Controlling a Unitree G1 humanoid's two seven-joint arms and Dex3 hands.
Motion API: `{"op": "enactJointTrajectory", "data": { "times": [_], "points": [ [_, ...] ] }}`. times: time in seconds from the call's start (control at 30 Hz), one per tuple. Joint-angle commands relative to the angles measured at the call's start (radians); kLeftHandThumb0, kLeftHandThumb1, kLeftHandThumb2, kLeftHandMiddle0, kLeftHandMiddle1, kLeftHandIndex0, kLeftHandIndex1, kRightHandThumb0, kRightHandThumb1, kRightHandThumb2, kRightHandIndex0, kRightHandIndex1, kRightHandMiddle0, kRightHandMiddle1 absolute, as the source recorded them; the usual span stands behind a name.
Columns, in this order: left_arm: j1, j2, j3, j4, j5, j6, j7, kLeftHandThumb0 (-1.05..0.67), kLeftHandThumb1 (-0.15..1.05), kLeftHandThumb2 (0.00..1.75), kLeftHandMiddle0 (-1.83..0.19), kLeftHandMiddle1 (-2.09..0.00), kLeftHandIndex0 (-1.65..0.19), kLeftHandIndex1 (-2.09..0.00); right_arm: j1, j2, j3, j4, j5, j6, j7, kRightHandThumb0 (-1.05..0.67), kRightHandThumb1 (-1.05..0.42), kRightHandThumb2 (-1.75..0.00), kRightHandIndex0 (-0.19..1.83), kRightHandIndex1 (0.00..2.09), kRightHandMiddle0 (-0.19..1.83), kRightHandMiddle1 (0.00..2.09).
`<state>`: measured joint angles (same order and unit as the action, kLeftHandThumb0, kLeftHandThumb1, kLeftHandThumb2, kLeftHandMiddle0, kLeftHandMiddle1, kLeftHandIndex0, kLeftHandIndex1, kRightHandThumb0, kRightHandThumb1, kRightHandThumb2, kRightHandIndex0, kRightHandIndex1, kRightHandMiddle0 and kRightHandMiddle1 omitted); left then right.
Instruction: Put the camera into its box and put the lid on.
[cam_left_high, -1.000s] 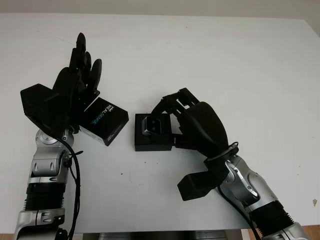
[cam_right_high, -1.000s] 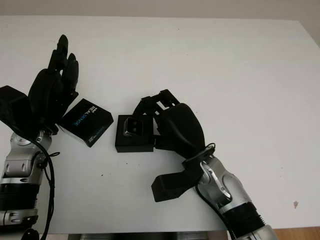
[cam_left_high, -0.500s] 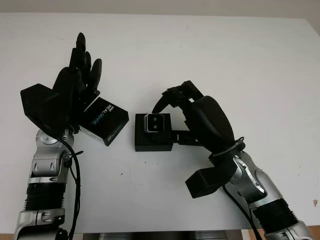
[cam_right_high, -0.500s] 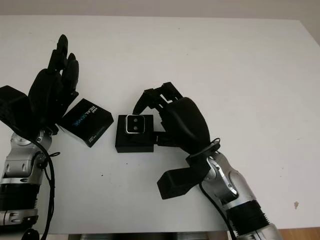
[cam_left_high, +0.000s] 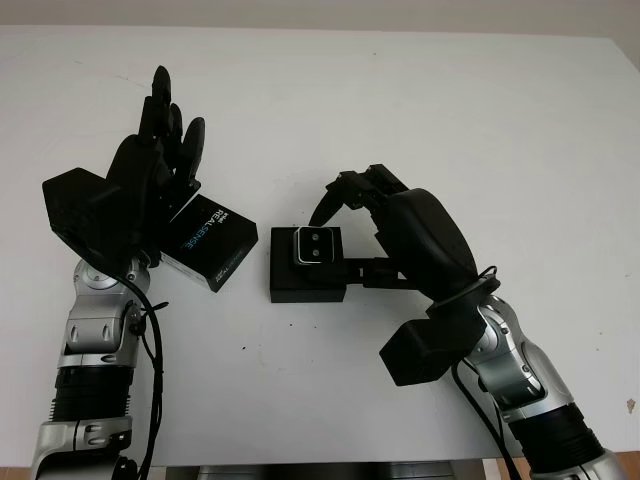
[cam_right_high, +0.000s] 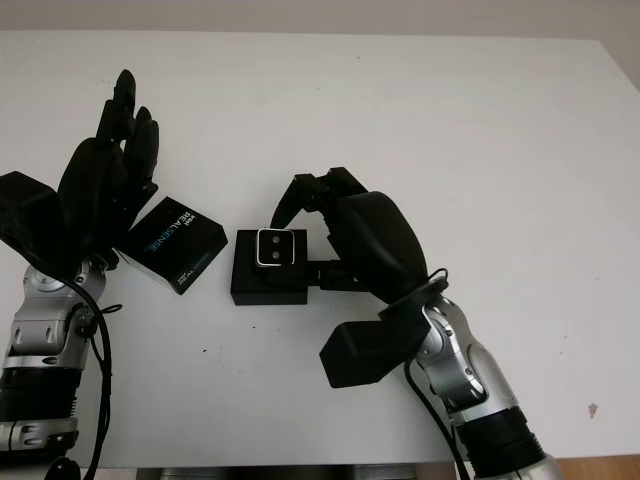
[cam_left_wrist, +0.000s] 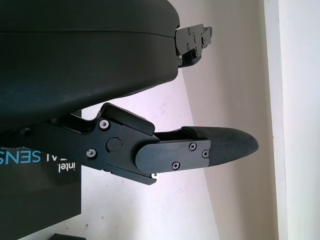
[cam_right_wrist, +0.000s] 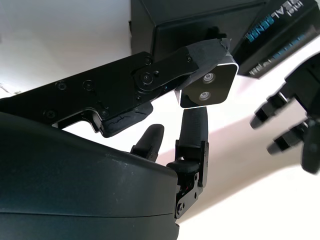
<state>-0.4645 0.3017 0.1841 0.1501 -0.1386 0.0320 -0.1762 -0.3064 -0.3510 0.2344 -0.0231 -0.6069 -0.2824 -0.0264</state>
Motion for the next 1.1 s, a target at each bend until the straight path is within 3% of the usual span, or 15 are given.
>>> {"op": "enactJointTrajectory", "data": {
  "times": [0.0, 1.07],
  "points": [
    [-0.001, -0.003, 0.003, -0.022, -0.002, 0.002, 0.005, -0.77, 1.05, 0.49, 0.19, 0.0, 0.19, 0.0, 0.017, 0.005, -0.004, -0.028, 0.013, 0.024, 0.025, -0.4, -0.99, -0.05, 0.21, 0.87, 0.43, 1.56],
    [0.008, -0.01, 0.006, -0.025, -0.007, -0.007, 0.006, -0.76, 1.05, 0.51, 0.19, 0.0, 0.19, 0.0, 0.007, 0.038, 0.011, 0.019, 0.019, 0.096, 0.064, -0.41, -1.0, -0.05, 0.2, 0.77, 0.38, 1.62]
  ]
}}
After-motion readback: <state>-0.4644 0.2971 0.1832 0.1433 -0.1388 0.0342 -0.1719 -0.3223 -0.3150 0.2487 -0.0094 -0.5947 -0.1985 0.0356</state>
